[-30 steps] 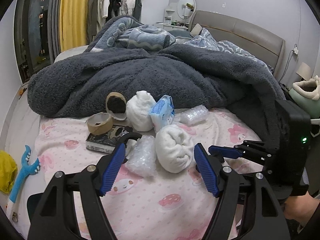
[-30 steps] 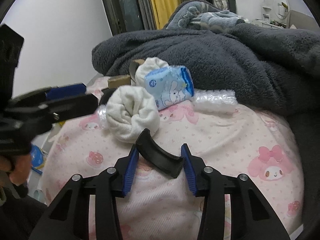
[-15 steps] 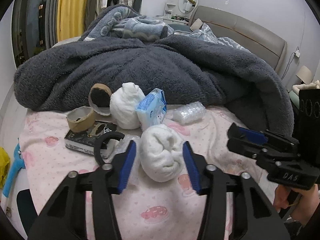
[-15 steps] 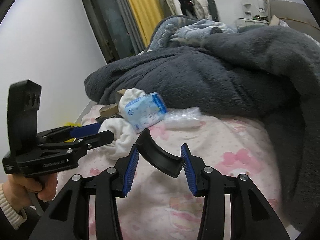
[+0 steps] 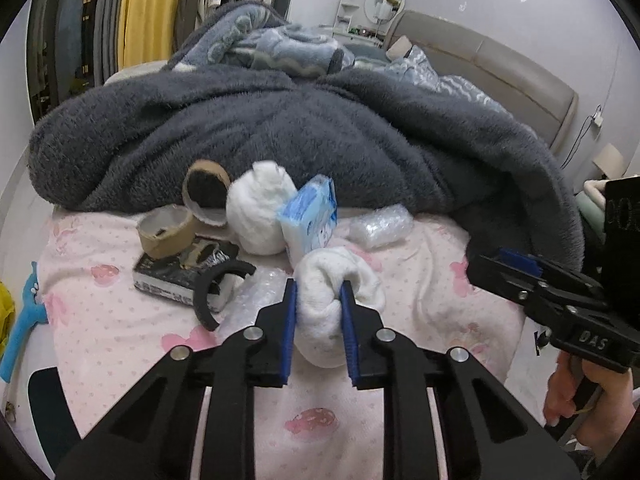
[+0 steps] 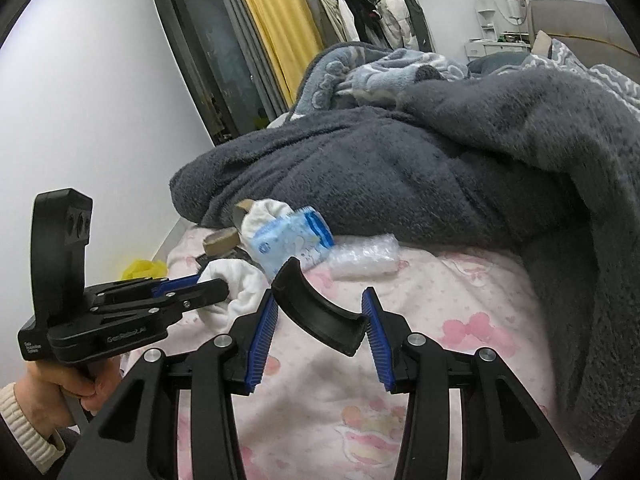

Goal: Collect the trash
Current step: 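Carry the tissue with the left tool over the teal trash bin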

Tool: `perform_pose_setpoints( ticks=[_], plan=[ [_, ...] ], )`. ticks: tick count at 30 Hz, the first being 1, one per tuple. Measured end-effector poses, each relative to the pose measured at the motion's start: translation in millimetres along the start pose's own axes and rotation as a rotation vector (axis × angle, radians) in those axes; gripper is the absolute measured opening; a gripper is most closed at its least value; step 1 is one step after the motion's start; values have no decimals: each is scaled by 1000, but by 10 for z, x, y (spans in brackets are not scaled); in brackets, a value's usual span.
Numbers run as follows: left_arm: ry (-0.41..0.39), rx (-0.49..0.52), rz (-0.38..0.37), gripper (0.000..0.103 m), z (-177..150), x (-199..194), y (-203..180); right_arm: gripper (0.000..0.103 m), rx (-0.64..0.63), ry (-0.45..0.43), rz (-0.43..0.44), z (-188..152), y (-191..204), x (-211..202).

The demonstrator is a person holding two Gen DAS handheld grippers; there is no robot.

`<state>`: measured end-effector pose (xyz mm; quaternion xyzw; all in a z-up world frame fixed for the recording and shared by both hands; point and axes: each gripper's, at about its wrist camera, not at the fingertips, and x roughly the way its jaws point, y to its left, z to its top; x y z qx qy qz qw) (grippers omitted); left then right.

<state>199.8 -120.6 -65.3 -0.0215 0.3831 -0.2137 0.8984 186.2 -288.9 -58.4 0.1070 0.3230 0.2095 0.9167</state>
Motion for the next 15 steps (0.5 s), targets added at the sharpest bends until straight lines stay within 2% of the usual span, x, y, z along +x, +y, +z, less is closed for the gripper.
perform_pose_setpoints(
  ticks=[6,15],
  plan=[
    [-63,7,30,23,24,-284,103,44,11,-24,15,113,158,25],
    [-145,-25,117,23,-55,-736,546,44,-23,-34,55,242,597,188]
  ],
)
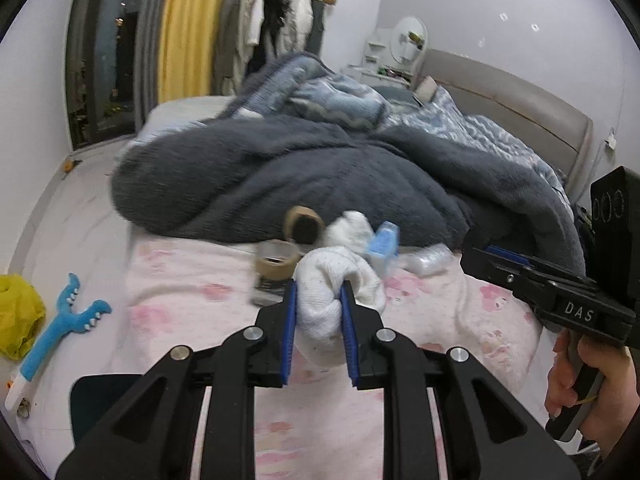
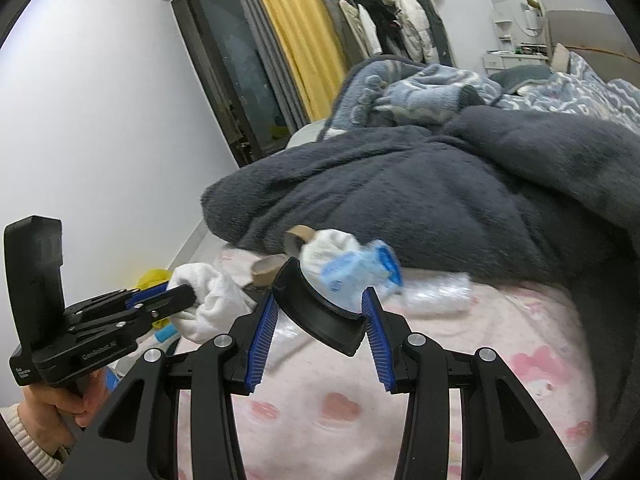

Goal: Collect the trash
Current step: 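Carry the tissue with the left tool over the teal trash bin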

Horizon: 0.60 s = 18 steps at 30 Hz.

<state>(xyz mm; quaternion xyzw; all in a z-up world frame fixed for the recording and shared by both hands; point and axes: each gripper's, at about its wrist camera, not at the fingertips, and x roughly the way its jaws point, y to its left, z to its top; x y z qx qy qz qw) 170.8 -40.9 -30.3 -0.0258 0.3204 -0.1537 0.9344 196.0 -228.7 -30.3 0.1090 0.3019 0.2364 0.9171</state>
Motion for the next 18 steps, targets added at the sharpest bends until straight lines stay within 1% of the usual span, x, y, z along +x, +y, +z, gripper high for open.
perform_pose_setpoints(
  ticks=[3,6,13,18],
  plan=[
    [-11,-13,22,23,-21,-110,194,44,-10,-4,23,41,168,90],
    [0,-13,58,23,-89,-154,380,44,-30,-2,47,70,382,205],
    [65,-37,135,23,-318,-179,890,44,-85,25,84,88,850,465],
    [115,-58,183,23,-498,-182,1299,44,-126,58,100,-4,1160,684]
  ],
)
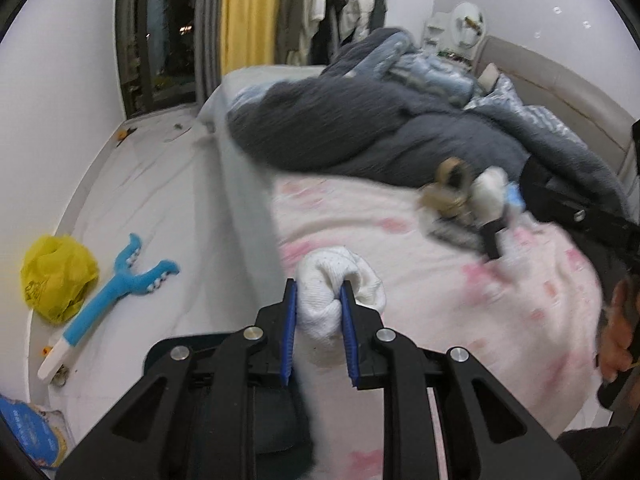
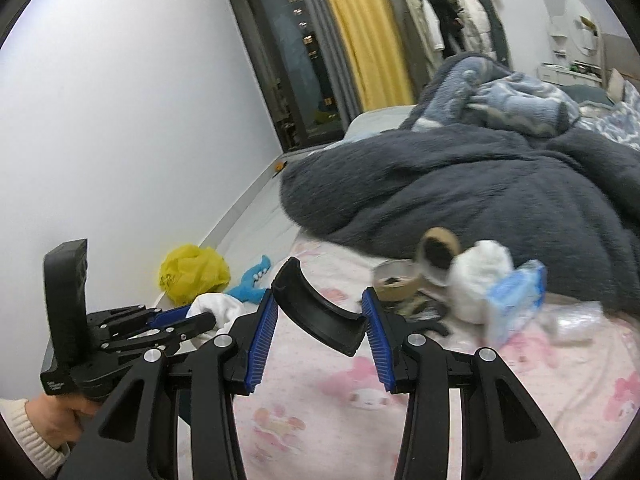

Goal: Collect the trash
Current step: 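Carry the tissue with the left tool over the teal trash bin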

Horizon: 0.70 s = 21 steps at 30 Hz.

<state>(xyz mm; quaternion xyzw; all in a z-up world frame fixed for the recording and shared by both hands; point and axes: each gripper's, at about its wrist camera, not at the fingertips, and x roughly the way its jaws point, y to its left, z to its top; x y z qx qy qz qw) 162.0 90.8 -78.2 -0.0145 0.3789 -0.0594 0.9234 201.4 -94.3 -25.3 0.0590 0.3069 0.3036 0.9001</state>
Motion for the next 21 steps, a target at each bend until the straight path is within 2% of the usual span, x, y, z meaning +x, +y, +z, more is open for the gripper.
perform_pose_setpoints(
  ticks=[8,21],
  plan=[
    [135,-66,80,23,-328,228,662,44,-42,55,57,-53,479,480],
    [401,-129,134,23,-949,533,1273,44,-103,153,132,-244,1181,1074]
  ],
)
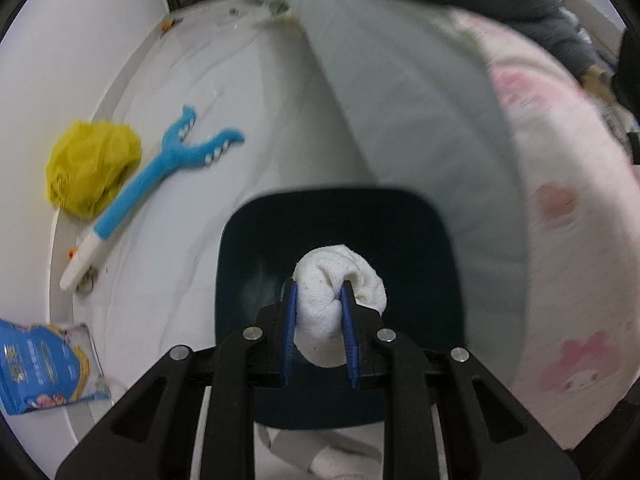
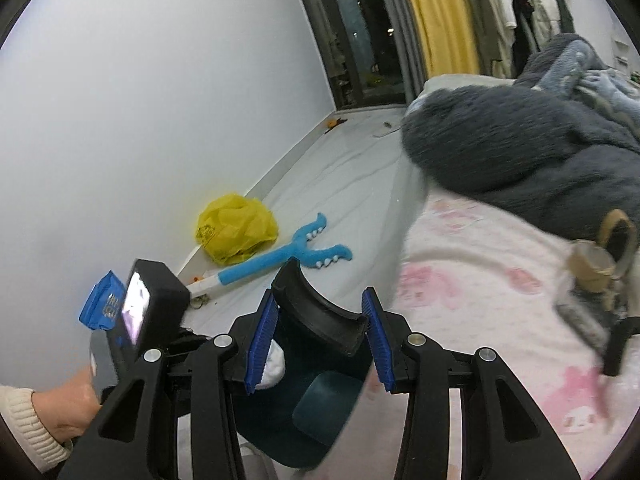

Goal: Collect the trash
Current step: 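Carry the tissue with the left tool over the teal trash bin, then open the left tool to drop the tissue into the bin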

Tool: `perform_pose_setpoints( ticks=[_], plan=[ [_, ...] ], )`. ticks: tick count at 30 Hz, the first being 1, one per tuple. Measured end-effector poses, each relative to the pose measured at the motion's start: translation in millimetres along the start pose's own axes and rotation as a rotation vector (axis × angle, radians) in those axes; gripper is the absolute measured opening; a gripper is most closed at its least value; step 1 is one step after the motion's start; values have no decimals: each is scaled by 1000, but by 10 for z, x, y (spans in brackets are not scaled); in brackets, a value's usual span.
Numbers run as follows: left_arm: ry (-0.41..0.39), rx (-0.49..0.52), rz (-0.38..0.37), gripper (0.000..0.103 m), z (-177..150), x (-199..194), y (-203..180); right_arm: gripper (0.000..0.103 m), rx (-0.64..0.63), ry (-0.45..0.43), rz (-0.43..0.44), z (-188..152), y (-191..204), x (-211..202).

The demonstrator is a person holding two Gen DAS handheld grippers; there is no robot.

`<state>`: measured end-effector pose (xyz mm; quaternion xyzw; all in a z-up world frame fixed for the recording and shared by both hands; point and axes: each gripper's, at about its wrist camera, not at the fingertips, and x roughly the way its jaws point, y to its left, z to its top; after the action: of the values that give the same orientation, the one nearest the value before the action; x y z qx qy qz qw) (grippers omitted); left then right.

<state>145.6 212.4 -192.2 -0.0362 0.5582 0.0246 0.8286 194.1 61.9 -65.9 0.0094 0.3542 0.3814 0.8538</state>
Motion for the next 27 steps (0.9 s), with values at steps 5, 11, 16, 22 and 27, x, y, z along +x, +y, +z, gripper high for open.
perform_pose_setpoints(
  ticks=[5,11,16,22,27],
  plan=[
    [100,-51,-25,25,-131,197,250,44,-6,41,11,-20,140,227],
    [131,-48,-16,53,-210,224,389,44,9,86,23,-77,216,465],
    [106,-67,-36,58,-195,128,492,44,24,121,28,-153,274,626],
    [14,-78,-28,60,-120,-95,574,44,22,186,26,-255,329,855],
    [-98,-104,-41,60,-30,-355,653,44,21,249,18,-369,367,1052]
  ],
)
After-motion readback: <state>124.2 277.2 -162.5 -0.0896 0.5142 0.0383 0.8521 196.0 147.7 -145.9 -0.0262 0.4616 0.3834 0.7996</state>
